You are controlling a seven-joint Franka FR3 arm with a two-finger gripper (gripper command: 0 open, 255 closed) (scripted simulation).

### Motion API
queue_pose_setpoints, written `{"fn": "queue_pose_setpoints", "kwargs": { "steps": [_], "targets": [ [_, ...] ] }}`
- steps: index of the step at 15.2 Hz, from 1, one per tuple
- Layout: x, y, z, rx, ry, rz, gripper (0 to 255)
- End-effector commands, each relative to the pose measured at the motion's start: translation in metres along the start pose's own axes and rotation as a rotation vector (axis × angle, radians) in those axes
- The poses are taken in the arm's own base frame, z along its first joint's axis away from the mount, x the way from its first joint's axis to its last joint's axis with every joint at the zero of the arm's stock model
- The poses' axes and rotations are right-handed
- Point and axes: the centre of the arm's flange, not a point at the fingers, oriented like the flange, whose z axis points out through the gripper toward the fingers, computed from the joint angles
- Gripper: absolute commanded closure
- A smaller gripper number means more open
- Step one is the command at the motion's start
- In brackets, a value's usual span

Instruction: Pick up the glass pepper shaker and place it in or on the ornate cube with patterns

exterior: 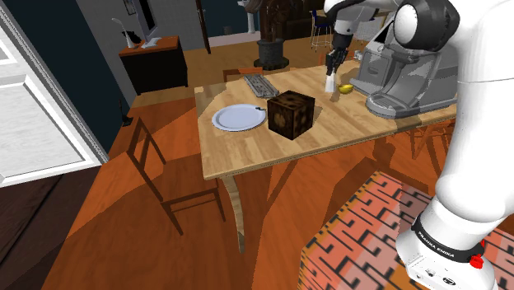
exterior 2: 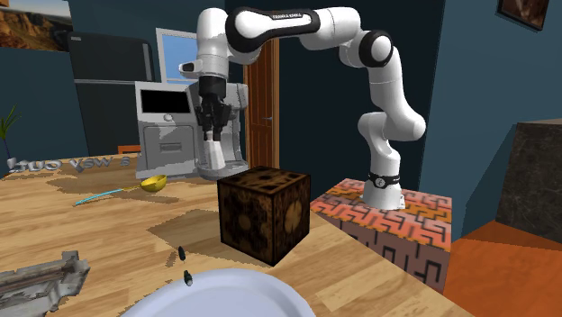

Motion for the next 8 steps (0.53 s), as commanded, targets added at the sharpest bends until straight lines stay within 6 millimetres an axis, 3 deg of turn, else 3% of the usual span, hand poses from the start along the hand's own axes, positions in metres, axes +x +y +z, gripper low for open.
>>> {"fn": "queue_pose_setpoints", "kwargs": {
  "steps": [1,8],
  "targets": [
    [0.002,-0.002,-0.010,0.000,0.000,0.000,255],
    [0.007,-0.005,-0.047,0.000,0.000,0.000,255]
  ]
}}
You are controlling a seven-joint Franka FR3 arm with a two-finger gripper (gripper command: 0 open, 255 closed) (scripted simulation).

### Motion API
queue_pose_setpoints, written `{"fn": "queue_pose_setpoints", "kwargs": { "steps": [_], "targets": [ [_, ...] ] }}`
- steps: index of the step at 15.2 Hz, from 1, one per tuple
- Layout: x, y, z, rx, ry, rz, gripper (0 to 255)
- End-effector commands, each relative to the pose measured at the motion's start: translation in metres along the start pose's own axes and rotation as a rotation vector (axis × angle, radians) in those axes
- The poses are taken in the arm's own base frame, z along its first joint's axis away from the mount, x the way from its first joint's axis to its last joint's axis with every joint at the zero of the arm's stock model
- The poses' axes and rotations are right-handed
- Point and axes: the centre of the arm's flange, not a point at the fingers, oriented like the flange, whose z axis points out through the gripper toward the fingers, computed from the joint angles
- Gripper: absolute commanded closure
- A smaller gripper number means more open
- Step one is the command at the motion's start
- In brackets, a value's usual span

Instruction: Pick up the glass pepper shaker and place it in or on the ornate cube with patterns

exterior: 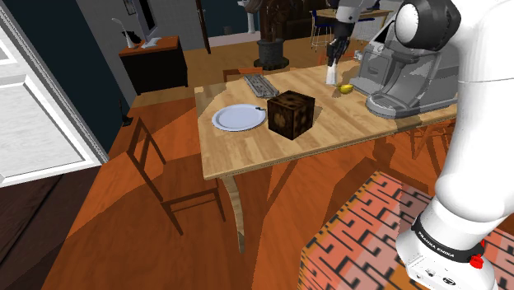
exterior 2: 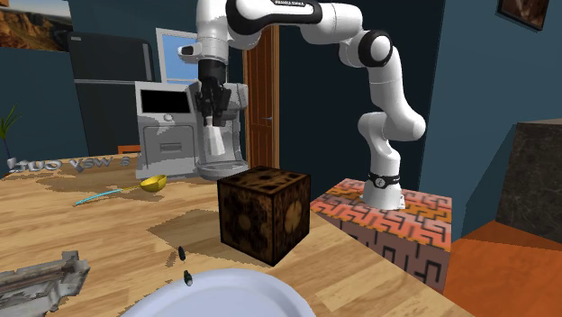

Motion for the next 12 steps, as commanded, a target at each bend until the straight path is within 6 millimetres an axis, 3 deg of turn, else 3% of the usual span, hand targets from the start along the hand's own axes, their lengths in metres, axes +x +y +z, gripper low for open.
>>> {"fn": "queue_pose_setpoints", "kwargs": {
  "steps": [1,11,12],
  "targets": [
    [0.003,0.000,-0.011,0.000,0.000,0.000,255],
    [0.010,-0.004,-0.058,0.000,0.000,0.000,255],
    [0.012,-0.017,-0.059,0.000,0.000,0.000,255]
  ]
}}
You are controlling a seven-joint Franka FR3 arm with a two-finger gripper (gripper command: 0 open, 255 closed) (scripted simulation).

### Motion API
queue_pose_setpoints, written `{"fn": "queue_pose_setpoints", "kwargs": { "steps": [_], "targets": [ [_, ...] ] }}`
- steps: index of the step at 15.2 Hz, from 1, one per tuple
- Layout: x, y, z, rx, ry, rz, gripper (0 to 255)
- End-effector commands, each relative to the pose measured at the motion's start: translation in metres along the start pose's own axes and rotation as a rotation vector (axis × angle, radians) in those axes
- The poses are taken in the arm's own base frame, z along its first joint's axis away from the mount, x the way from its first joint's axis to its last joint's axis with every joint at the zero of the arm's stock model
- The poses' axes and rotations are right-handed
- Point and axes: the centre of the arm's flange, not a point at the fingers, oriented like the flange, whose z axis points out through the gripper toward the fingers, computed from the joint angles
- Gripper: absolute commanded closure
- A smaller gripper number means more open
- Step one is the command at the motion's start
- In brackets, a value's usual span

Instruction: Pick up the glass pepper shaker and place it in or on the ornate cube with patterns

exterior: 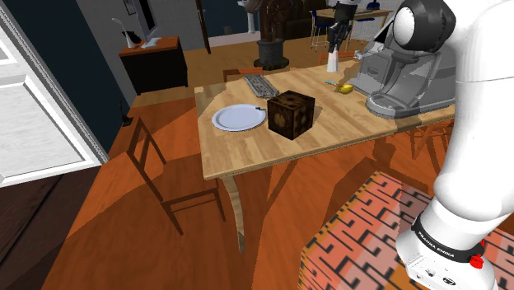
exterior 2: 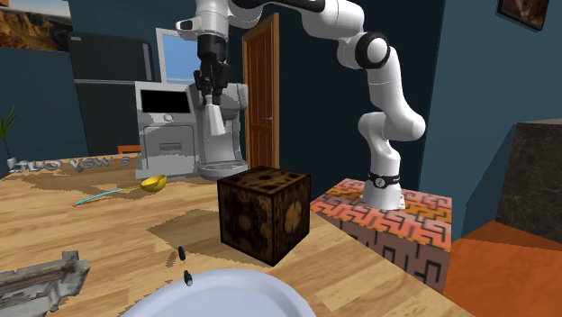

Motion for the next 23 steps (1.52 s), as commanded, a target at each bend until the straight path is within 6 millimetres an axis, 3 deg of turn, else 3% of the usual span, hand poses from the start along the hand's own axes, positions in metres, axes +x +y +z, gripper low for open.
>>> {"fn": "queue_pose_setpoints", "kwargs": {
  "steps": [1,17,23],
  "targets": [
    [0.005,-0.019,-0.002,0.000,0.000,0.000,255],
    [0.040,-0.228,-0.018,0.000,0.000,0.000,255],
    [0.036,-0.225,0.013,0.000,0.000,0.000,255]
  ]
}}
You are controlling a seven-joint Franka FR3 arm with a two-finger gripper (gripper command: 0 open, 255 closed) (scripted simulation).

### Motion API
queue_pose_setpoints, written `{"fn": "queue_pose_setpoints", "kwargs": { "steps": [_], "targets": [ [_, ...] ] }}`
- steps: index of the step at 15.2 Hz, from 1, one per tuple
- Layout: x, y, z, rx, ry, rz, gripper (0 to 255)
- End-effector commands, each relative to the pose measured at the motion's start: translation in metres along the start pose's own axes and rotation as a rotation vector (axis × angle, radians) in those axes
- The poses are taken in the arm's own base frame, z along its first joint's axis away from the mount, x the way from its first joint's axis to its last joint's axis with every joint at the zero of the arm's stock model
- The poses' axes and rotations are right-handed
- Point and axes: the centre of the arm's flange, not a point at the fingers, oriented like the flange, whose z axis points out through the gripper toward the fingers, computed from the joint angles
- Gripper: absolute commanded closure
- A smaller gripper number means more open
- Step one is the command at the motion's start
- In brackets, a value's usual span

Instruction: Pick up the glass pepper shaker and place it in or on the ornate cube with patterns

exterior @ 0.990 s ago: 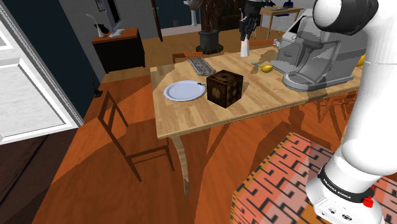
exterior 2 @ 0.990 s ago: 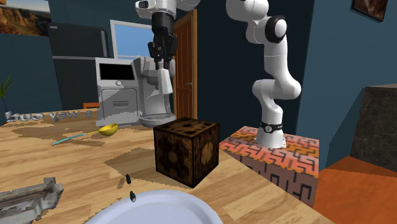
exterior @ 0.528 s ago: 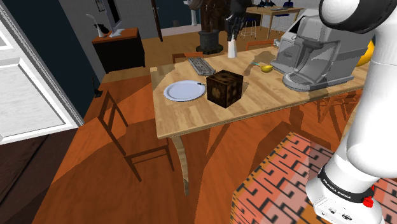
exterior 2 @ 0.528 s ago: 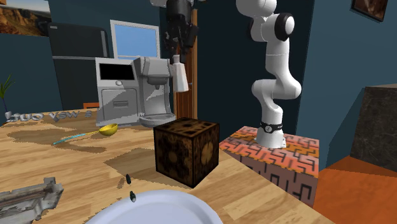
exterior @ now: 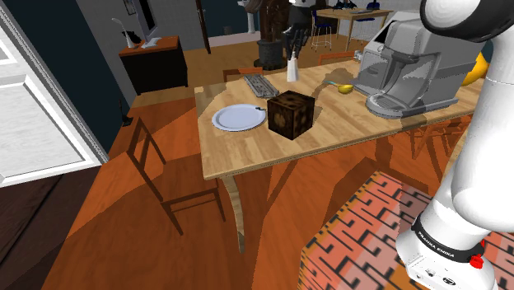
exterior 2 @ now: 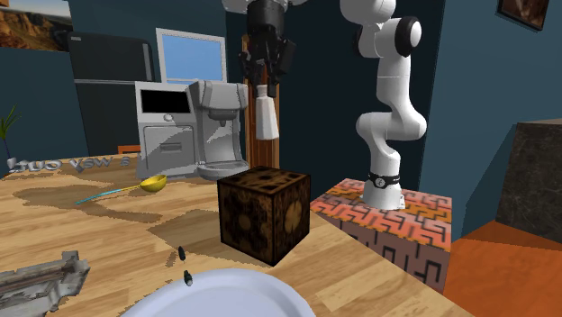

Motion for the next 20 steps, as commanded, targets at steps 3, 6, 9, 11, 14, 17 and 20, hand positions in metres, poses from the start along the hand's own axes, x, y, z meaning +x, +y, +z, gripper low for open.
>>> {"fn": "queue_pose_setpoints", "kwargs": {
  "steps": [3,6,9,11,14,17,20],
  "targets": [
    [-0.003,0.001,0.021,0.000,0.001,0.000,255],
    [-0.006,0.002,0.037,0.000,0.001,0.000,255],
    [-0.008,0.004,0.052,0.000,0.001,0.000,255],
    [-0.009,0.004,0.063,0.000,0.001,0.000,255],
    [-0.012,0.006,0.078,0.000,0.001,0.000,255],
    [-0.013,0.006,0.084,0.000,0.001,0.000,255],
    [-0.013,0.006,0.084,0.000,0.001,0.000,255]
  ]
}}
